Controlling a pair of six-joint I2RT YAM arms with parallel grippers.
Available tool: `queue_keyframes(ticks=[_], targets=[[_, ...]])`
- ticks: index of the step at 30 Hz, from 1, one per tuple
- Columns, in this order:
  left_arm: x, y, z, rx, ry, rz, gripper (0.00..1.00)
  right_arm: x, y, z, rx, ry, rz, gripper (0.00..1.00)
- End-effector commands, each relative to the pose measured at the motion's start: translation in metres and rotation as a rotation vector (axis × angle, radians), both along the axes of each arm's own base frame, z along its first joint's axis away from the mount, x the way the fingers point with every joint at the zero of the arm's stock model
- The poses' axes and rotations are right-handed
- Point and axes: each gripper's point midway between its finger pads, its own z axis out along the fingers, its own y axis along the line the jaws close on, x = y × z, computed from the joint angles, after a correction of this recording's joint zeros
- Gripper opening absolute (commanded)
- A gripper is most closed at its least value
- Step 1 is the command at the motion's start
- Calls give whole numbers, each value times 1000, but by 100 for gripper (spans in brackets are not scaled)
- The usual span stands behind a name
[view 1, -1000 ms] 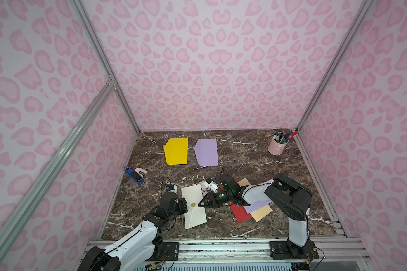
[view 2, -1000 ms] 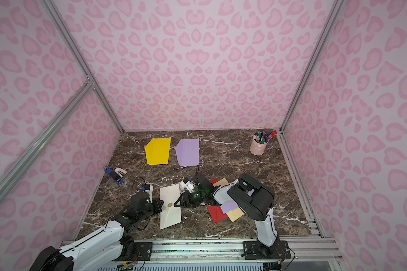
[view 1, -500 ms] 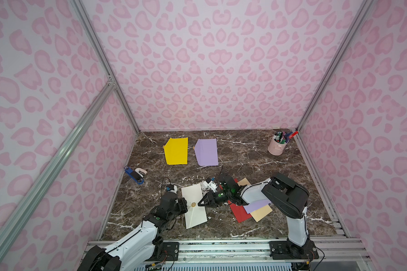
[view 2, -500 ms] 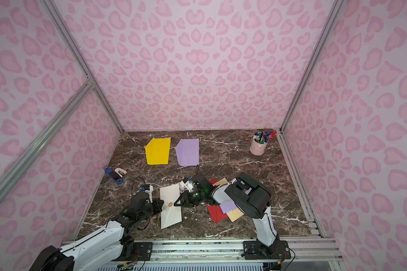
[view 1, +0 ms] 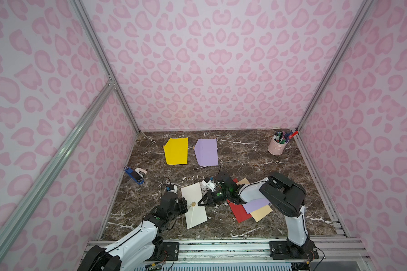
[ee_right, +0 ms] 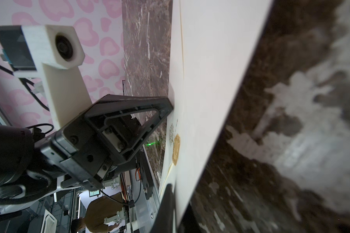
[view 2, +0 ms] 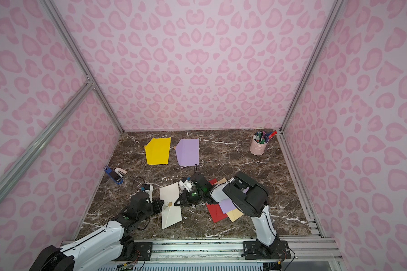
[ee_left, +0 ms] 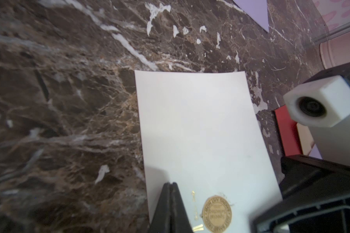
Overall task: Open the envelope
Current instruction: Pick up the envelope from the center of the board.
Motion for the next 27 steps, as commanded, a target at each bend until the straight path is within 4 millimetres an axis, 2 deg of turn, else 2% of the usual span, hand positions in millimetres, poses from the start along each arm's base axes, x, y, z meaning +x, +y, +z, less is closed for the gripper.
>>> queue_keyframes(ticks=[1,5,7,12,18,27], targets=[[-10,2,-7,17,54,-13,4,1,3,4,17,-23,13,2],[3,-4,22,-1,-39,-34,4,2,2,5,2,-41,15,0],[10,-4,39,0,-96,-30,10,4,1,7,-10,-61,15,0],[19,2,65,51,-165,-20,27,15,-4,15,-47,-131,13,0],[30,-2,90,37,-244,-23,52,35,-14,47,-29,-219,-6,0],[59,-22,137,1,-367,-71,68,60,-40,109,2,-407,-50,0]])
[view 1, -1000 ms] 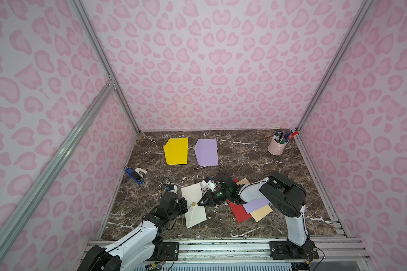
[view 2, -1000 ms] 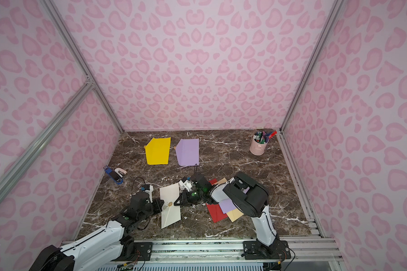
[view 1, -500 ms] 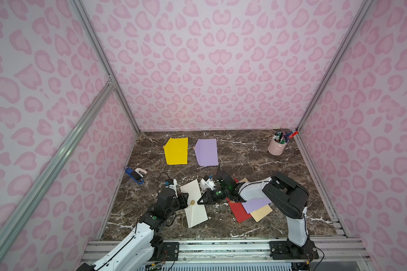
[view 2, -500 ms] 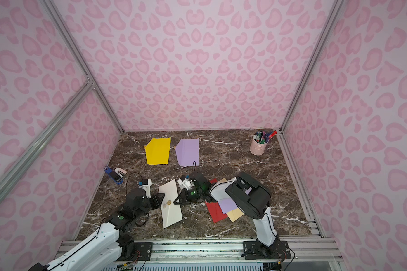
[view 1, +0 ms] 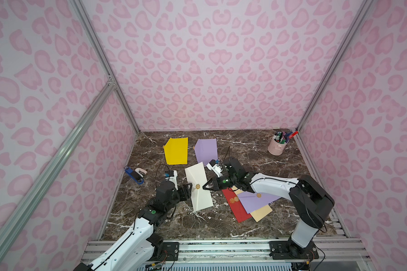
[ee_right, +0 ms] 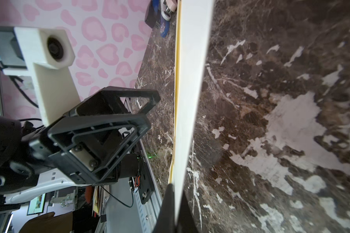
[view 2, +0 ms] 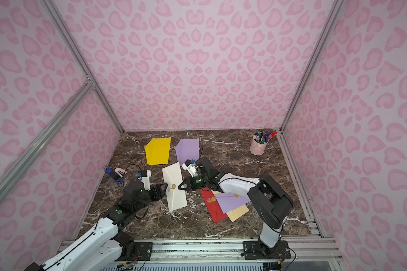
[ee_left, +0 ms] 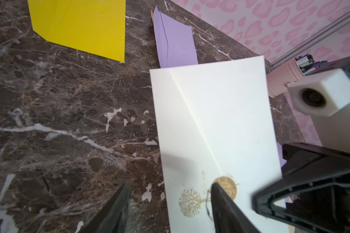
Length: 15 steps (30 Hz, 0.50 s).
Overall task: Open the envelope
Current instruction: Pick up the envelope from the center of the board.
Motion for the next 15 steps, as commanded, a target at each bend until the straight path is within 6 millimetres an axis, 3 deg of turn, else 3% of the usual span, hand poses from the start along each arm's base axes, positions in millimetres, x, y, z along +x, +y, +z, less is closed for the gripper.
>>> queue_keyframes(ticks=[1,12,15], targets=[[15,-13,30,-20,-98,-49,70,9,-14,15,-10,-82,-17,0],[36,-53,69,-54,-197,-226,100,29,-57,79,60,-262,-111,0],[36,-62,76,-81,-223,-272,97,32,-65,89,94,-296,-124,0]])
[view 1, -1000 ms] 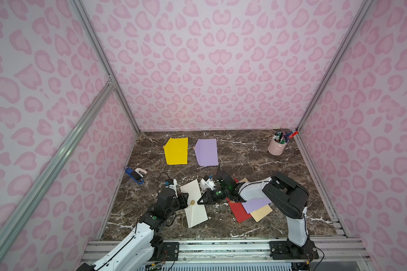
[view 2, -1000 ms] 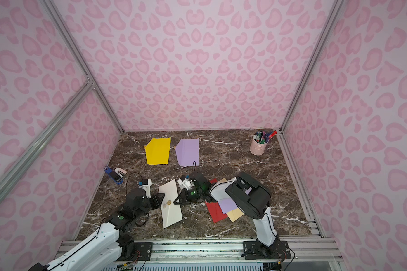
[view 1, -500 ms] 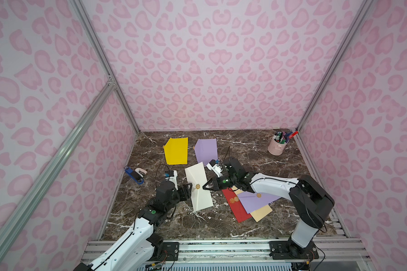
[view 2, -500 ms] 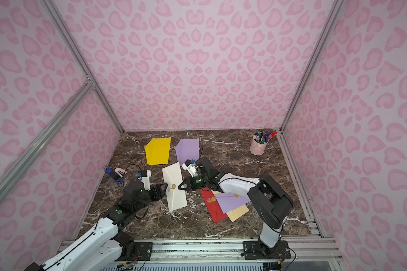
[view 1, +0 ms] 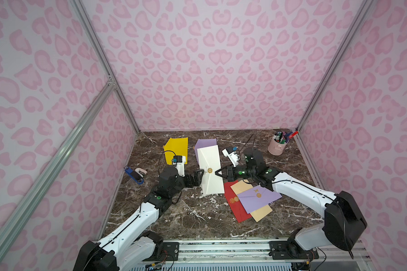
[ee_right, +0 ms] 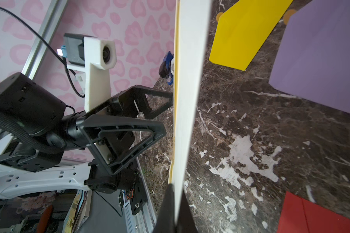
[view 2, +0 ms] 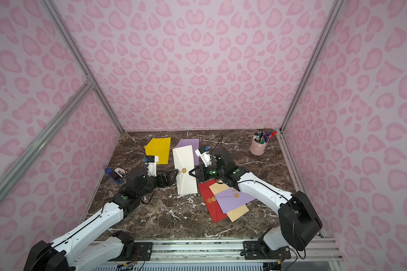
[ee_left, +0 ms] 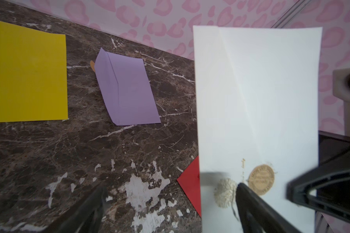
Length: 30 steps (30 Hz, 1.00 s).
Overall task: Open the envelope
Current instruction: Pick up the envelope from the center of the board.
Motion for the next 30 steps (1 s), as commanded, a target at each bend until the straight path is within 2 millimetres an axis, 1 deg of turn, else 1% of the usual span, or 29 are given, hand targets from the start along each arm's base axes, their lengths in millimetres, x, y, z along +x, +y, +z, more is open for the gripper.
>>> queue_keyframes(ticks=[1,4,8,13,18,20,24,30], targets=[[-1,-17,21,-44,-80,-97,97,3,-7,12,32,-62,-1,0],[-5,-25,27,-69,-111,-149,97,6,-12,19,58,-87,0,0],[-9,-30,35,-87,-158,-192,97,11,-16,24,90,-102,14,0],[-15,-31,44,-102,-218,-226,97,13,-18,32,140,-127,40,0],[-24,-29,55,-175,-293,-289,97,15,-23,40,173,-193,70,0],[-28,-27,58,-207,-312,-310,97,12,-27,46,199,-222,91,0],[-37,-29,65,-230,-349,-363,97,6,-31,54,217,-293,124,0],[-54,-34,83,-253,-422,-444,97,0,-33,58,228,-342,154,0]])
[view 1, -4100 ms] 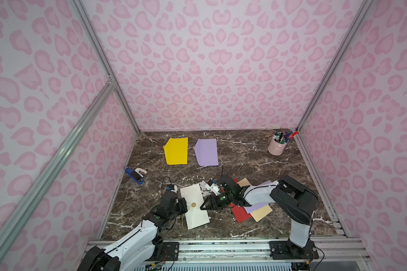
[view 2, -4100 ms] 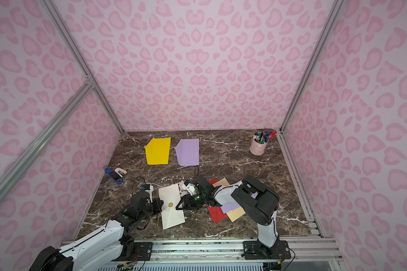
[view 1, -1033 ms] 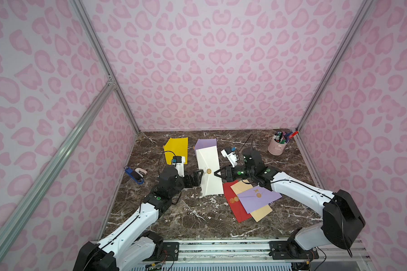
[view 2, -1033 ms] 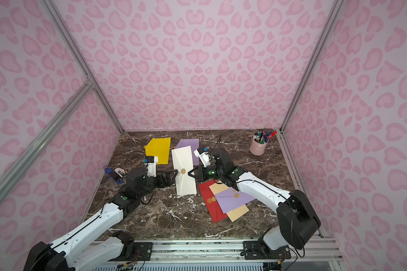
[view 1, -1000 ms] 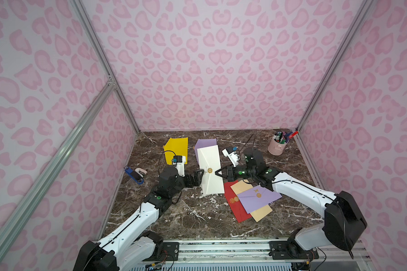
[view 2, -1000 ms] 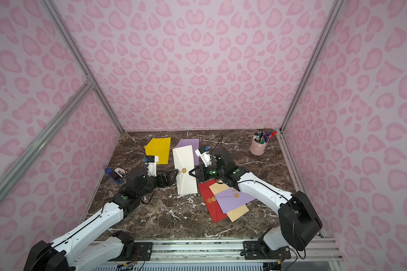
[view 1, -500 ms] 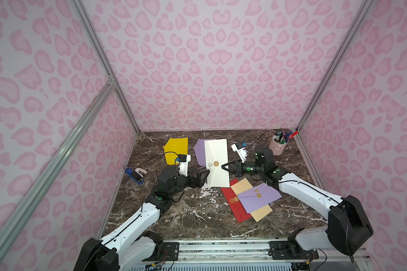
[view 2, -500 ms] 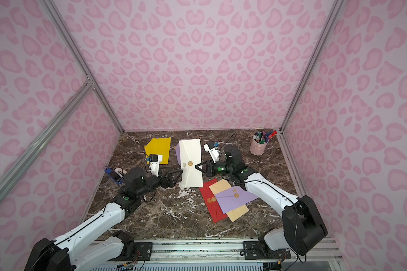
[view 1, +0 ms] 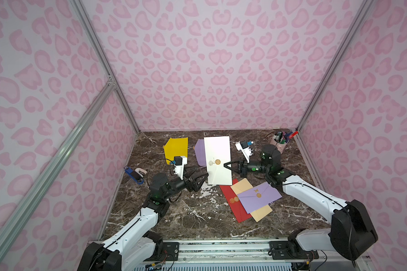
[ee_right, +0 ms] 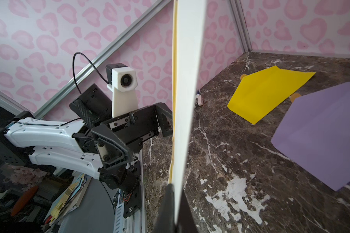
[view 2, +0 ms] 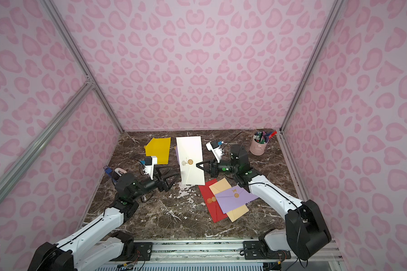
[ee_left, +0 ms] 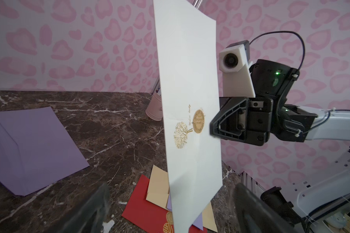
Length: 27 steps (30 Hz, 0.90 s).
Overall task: Open the envelope
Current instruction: Pick up the envelope from the center of the board.
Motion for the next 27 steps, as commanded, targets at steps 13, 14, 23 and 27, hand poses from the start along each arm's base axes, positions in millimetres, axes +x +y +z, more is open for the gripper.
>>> queue_keyframes(ticks=[13,14,23,27], targets=[[-9,-5,16,-10,-75,-59,97,-35,1,24,91,-118,151,0],[-10,-6,16,-10,-76,-64,97,-37,2,25,92,-122,160,0],[-23,-13,34,-40,-117,-148,84,-51,20,20,77,-133,233,0],[-29,-17,36,-41,-126,-178,57,-50,24,19,67,-135,244,0]])
